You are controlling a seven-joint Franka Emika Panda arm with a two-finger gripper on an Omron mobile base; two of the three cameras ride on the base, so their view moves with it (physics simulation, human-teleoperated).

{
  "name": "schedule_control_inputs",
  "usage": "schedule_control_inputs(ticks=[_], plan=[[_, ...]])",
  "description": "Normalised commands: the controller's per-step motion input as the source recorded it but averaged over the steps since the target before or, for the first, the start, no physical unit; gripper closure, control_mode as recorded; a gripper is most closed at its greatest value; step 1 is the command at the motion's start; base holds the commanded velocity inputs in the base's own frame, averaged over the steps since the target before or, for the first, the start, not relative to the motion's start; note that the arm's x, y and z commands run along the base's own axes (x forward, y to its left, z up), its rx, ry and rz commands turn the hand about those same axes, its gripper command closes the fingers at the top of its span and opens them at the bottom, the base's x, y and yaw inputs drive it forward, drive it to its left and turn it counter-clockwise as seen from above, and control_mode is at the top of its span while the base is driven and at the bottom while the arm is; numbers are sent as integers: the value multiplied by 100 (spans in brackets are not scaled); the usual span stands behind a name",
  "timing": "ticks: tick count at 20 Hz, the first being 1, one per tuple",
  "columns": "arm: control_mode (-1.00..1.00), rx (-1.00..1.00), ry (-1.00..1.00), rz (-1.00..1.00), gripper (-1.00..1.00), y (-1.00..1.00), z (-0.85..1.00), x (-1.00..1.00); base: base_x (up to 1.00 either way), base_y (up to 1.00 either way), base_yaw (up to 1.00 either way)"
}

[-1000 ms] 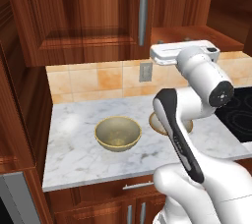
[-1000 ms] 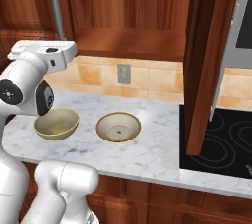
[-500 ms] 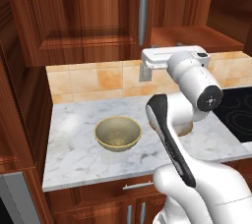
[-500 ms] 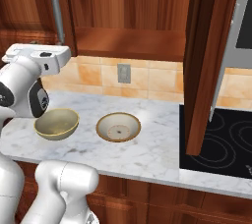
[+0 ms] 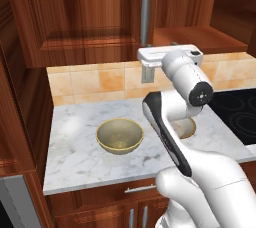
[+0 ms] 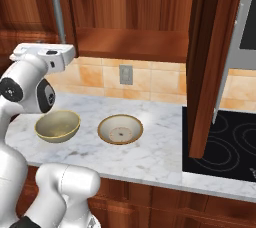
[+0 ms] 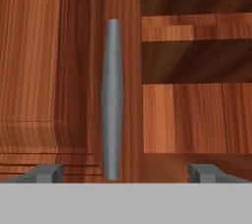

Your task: Open the cabinet. Pick the bowls from the counter and place them in the cabinet. Then close the cabinet.

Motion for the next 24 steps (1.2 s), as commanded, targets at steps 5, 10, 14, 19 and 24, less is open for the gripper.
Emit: schedule_control_inputs(ticks=[5,10,14,19,24], plan=[[-100,-1,0,0,-100,15,0,25,0,0,0],[-100,0,0,0,-100,7,-2,29,0,0,0],[-100,0,0,0,-100,2,-8,35,0,0,0],[-100,0,0,0,-100,0,-10,34,0,0,0],[-100,0,0,0,-100,0,-9,32,0,0,0]])
